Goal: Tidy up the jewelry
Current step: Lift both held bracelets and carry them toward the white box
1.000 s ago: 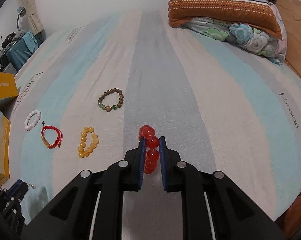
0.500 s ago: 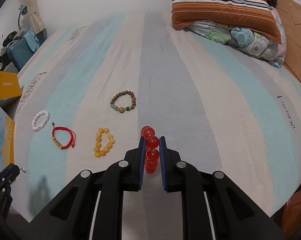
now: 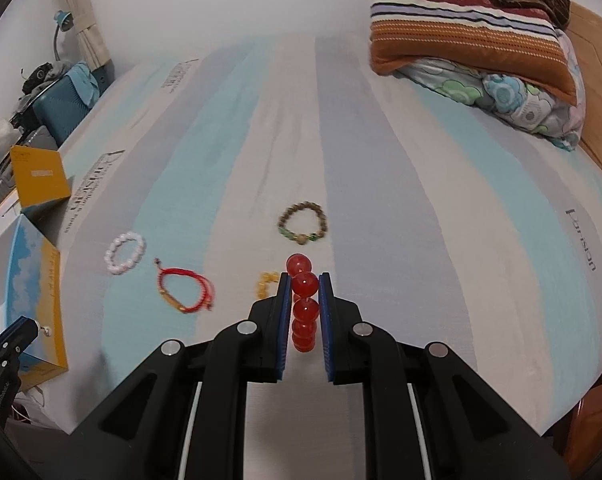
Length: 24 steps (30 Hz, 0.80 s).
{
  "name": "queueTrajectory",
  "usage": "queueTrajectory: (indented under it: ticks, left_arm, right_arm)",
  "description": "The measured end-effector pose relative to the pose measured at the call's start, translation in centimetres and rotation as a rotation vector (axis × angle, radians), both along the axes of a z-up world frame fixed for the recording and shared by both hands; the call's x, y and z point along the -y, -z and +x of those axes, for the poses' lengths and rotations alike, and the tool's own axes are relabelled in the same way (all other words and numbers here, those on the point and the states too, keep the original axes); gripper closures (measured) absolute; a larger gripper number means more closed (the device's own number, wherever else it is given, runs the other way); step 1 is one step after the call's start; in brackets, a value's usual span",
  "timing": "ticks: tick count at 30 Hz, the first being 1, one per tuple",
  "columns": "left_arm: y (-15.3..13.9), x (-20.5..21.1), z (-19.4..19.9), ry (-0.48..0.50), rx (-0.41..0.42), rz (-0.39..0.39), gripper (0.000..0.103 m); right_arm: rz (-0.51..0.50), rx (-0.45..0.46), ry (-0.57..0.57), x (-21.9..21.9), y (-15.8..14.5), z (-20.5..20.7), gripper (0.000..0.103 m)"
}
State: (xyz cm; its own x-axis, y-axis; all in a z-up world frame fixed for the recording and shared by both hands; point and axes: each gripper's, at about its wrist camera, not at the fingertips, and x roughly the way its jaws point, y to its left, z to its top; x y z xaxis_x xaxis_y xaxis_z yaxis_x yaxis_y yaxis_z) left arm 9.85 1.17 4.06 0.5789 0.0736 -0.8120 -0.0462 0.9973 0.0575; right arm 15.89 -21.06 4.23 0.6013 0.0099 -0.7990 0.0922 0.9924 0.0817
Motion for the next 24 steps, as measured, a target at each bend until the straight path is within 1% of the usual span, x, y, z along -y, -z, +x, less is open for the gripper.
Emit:
queueTrajectory:
  ticks: [9,14,20,24]
  left_arm:
    - [-3.0,-4.7,-0.8,-0.046,0.028,0.000,0.092]
    - [-4.7,-7.7,-1.8,-0.086,0.050,0.011,0.092]
    - [-5.6,-11.3,-3.1,-0.133,0.057,0.013,0.092]
    - [-5.8,-13.6,-4.0,-0.166,0.054,0.020,0.092]
  right_arm:
    - [-0.004,0.036,-0.053,-5.3,-2.9,-0.1,0.090]
    - [0.000,0.055,-0.090,-8.6,-3.9,-0.3,0.090]
    - [-0.009,0.075,-0.140,-12.7,-5.3,-0.1,0.090]
    - [0.003,0.088,-0.179,-15.9,-6.1,-0.2,0.090]
